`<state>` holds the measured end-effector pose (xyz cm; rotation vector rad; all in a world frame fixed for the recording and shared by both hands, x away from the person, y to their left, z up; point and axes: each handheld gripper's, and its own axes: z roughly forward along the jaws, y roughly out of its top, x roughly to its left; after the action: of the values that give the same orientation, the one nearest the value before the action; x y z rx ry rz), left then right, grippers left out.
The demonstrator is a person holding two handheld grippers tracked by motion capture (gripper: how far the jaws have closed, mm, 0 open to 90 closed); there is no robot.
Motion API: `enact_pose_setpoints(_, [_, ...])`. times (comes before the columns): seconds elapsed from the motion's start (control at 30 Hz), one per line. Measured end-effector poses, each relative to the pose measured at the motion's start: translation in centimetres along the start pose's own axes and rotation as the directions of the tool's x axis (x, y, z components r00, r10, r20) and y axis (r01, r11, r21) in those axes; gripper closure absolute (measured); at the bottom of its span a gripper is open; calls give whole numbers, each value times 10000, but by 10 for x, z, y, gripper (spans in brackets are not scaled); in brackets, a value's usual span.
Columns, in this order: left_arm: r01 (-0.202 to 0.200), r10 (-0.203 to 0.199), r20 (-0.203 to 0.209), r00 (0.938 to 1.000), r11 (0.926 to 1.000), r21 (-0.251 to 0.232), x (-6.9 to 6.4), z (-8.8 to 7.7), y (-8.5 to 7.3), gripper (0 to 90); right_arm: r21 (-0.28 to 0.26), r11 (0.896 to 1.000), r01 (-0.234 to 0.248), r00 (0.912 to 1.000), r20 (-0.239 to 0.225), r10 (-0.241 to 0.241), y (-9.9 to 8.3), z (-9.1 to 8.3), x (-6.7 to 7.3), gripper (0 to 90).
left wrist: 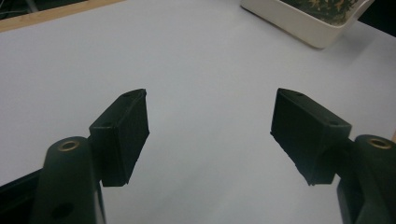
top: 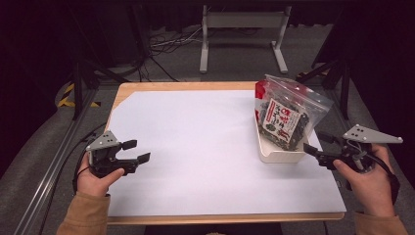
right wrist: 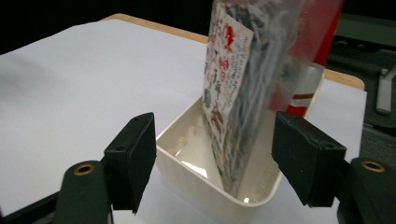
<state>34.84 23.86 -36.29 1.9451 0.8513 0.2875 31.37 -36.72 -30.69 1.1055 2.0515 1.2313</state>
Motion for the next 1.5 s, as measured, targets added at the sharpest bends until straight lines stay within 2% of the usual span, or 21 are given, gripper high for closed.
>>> enact_pose_setpoints(0.2, [-25, 25, 121, 9999, 10000, -55, 1, -4, 0, 260, 158, 9990, 407, 9970, -669, -396, 1, 5, 13, 298])
enact_pose_setpoints(0.37, [-153, 153, 235, 9996, 9999, 9, 0, -4, 0, 254, 24, 9983, 590, 9926, -1060, -584, 2, 8, 21, 297])
enact_pose_setpoints(0.43, [-179, 178, 316, 9993, 9998, 18, -1, -4, 0, 253, 10, 9974, 725, 9881, -1363, -717, 2, 13, 26, 292])
enact_pose_setpoints(0.5, [-389, 387, 280, 9989, 9992, 53, 0, -4, 0, 251, 17, 9965, 833, 9859, -1455, -821, 3, 17, 30, 290])
enact_pose_setpoints(0.6, [-318, 315, 333, 9989, 9995, 90, -1, -4, 0, 250, -121, 9954, 953, 9813, -1670, -960, 3, 23, 36, 285])
enact_pose_setpoints(0.77, [-441, 439, 344, 9984, 9990, 61, -1, -1, -2, 254, -298, 9938, 1071, 9734, -2007, -1110, -1, 38, 48, 268])
enact_pose_setpoints(0.8, [-446, 453, 307, 9985, 9987, -226, -2, 0, -4, 257, -335, 9939, 1050, 9720, -2079, -1096, -2, 41, 50, 262])
enact_pose_setpoints(0.87, [-578, 589, 348, 9977, 9977, -340, -2, 0, -6, 262, -362, 9938, 1054, 9705, -2140, -1107, -3, 44, 51, 262])
enact_pose_setpoints(0.9, [-627, 636, 401, 9972, 9978, -220, -2, 1, -7, 268, -440, 9933, 1065, 9693, -2179, -1135, -4, 48, 53, 262])
enact_pose_setpoints(1.13, [-466, 472, 573, 9972, 9989, -109, -2, 5, -10, 267, -918, 9908, 997, 9586, -2582, -1203, -14, 67, 61, 256])
enact_pose_setpoints(1.4, [-556, 556, 614, 9966, 9985, -25, -1, 9, -12, 251, -911, 9895, 1122, 9499, -2826, -1337, -26, 83, 68, 253])
enact_pose_setpoints(1.47, [-402, 402, 681, 9969, 9992, -16, -2, 10, -13, 248, -809, 9906, 1107, 9463, -2960, -1300, -31, 88, 69, 247])
enact_pose_setpoints(1.5, [-497, 494, 639, 9967, 9988, 22, -1, 10, -13, 248, -809, 9906, 1107, 9463, -2960, -1300, -31, 88, 69, 247])
